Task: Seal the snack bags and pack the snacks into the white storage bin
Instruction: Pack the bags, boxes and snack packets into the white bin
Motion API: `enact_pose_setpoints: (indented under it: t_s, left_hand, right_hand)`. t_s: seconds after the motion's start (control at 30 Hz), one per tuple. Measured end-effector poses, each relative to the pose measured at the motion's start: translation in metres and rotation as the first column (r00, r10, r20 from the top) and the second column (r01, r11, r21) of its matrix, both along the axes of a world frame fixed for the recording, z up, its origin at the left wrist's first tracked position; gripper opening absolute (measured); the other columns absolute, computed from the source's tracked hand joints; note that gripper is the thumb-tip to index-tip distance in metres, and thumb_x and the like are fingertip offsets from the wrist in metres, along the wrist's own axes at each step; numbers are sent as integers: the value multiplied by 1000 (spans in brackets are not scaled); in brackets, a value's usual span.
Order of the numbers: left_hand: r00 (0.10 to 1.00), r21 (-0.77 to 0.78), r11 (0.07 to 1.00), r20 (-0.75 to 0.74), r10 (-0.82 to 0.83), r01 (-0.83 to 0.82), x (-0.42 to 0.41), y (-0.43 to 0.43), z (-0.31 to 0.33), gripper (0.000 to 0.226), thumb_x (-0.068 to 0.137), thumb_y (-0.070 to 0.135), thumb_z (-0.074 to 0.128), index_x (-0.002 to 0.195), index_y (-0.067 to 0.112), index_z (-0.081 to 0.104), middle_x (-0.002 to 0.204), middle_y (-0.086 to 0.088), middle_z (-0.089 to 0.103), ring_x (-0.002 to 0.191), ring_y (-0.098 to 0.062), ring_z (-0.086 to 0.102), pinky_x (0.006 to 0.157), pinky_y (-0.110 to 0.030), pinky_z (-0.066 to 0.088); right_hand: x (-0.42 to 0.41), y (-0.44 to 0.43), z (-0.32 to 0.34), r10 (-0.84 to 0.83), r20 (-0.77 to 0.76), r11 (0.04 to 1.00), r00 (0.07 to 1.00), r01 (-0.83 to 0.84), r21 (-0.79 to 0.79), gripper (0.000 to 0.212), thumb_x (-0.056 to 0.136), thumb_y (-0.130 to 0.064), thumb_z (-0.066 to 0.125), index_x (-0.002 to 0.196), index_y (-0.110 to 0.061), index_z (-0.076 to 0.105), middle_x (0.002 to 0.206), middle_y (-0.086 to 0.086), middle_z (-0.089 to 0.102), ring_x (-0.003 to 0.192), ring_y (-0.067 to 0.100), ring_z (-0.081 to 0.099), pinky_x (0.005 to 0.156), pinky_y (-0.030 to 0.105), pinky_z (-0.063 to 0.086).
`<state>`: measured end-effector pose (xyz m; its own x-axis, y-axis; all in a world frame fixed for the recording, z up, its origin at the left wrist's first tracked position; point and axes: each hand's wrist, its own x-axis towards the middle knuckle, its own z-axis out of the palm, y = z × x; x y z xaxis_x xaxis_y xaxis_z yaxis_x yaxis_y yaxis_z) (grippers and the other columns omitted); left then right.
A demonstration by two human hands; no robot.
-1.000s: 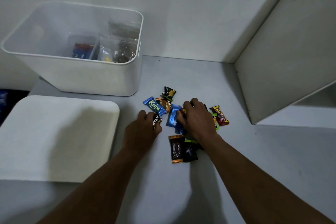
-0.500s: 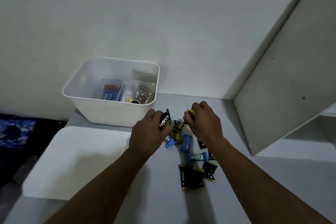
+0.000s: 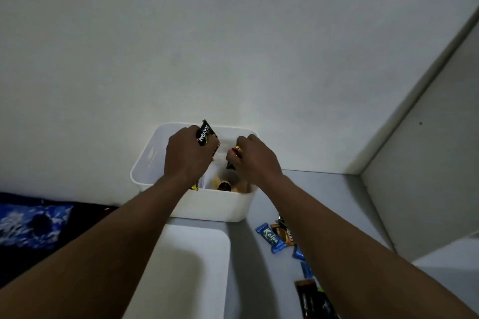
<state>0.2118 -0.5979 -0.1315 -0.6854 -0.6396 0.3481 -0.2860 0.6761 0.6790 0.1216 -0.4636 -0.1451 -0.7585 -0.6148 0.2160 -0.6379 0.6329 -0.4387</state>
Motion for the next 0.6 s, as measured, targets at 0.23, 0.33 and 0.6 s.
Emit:
enact_pose_setpoints:
  t_s: [0.23, 0.33, 0.6]
  left_hand:
    - [1000, 56, 998, 21, 13, -14, -16, -33, -26, 29, 89, 38, 57, 74, 13, 60, 74, -2, 61, 71, -19, 57, 64, -30, 37]
    - [999, 81, 996, 29, 20, -22, -18, -37, -28, 28, 91, 38, 57, 77, 14, 61, 76, 0, 60, 71, -17, 55, 64, -28, 33]
    - [999, 101, 994, 17, -35, 33, -27, -32, -33, 22, 95, 34, 54, 84, 16, 54, 85, -5, 56, 79, -22, 53, 69, -30, 34]
  right_hand:
    - [-1, -31, -38, 123, 104, 989, 987, -131, 66, 27, 96, -39, 51, 86, -14, 56, 89, 9, 55, 83, 28, 58, 70, 36, 47]
    - [0, -31, -44, 124, 145, 983, 982, -142, 119, 32, 97, -44, 50, 94, -15, 63, 96, 9, 64, 89, 26, 60, 76, 35, 49]
    - [1, -15, -39, 33, -27, 994, 999, -30, 103, 27, 98, -33, 46, 109, -14, 63, 108, 8, 65, 98, 29, 63, 72, 32, 47]
